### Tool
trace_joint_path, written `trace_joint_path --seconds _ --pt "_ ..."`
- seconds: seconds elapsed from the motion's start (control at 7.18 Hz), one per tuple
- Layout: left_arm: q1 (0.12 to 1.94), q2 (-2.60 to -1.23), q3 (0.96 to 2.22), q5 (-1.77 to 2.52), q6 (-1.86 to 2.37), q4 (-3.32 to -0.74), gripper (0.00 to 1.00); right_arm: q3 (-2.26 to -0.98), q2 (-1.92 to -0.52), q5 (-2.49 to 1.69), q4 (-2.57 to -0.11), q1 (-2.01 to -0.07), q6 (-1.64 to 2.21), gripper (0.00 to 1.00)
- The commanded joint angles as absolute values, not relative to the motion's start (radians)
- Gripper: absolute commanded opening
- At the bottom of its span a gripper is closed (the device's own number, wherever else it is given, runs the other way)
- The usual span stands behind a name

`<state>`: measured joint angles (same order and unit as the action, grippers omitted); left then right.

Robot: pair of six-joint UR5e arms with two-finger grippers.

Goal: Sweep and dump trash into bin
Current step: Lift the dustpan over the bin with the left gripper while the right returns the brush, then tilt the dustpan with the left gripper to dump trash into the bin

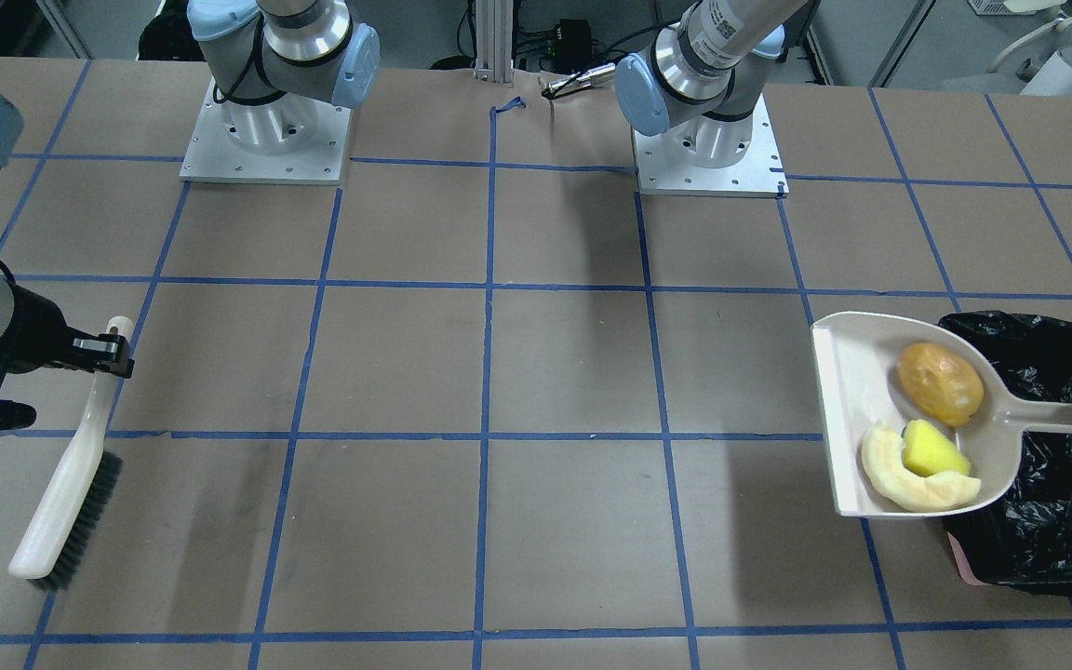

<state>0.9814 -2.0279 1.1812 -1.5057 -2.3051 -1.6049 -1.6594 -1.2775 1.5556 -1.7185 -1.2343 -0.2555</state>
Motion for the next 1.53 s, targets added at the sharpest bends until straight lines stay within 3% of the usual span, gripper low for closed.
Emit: trace_joint_path --seconds 0.0,1.39 --pt "0.876 -2.042 1.111 -1.506 -2.426 -1.678 0.0 -1.672 -1.212 1.606 -1.804 -1.22 -0.282 0.0" --pt "0.779 -2.184 0.945 -1.608 -2.841 -1.49 0.0 -1.674 -1.143 1.64 -1.847 -1.216 -0.314 0.01"
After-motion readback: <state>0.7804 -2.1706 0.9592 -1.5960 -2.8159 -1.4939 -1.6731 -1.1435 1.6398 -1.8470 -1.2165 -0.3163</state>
